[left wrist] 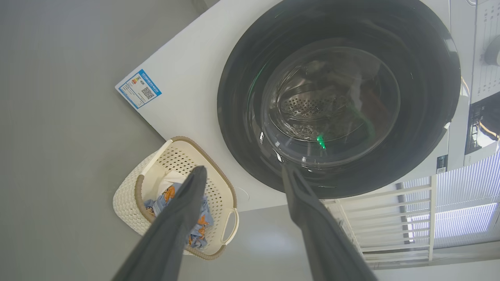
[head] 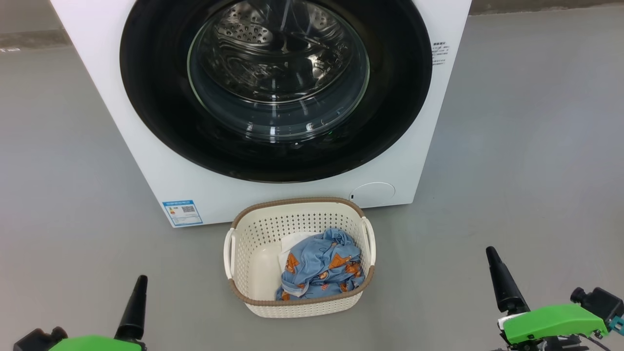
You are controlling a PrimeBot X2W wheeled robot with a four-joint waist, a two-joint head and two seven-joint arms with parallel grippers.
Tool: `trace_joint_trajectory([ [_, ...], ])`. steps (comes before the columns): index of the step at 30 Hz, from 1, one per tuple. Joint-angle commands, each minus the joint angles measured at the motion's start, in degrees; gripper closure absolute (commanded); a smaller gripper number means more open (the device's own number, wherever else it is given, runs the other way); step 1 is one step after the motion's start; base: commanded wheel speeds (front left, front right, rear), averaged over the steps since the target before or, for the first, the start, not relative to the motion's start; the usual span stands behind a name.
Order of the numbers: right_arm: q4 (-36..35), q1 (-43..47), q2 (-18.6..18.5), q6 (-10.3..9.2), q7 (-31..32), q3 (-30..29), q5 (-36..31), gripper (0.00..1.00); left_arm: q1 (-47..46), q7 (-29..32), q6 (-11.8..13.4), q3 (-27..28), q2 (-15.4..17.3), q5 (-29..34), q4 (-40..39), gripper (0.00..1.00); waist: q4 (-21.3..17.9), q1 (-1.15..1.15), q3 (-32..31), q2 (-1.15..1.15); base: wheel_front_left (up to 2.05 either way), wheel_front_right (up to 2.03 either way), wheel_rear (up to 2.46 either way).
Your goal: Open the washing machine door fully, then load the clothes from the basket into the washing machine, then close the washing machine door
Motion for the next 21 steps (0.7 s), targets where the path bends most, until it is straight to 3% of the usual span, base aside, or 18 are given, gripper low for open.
trace_joint_trajectory([
  [1, -1.2, -2.6, -0.9, -0.02, -0.8, 0.7, -2.7, 0.00, -2.6, -0.8, -0.2, 0.5, 1.6, 2.1, -1.2, 0.00, 0.0, 0.00, 0.0, 0.00, 0.00, 0.00, 0.00],
  [21, 2.0, -4.6, -0.8, -0.03, -3.4, 1.9, -19.3, 0.00, -3.6, -4.2, -0.3, -1.5, 3.8, 14.6, 1.6, 0.00, 0.3, 0.00, -0.5, 0.00, 0.00, 0.00, 0.00],
])
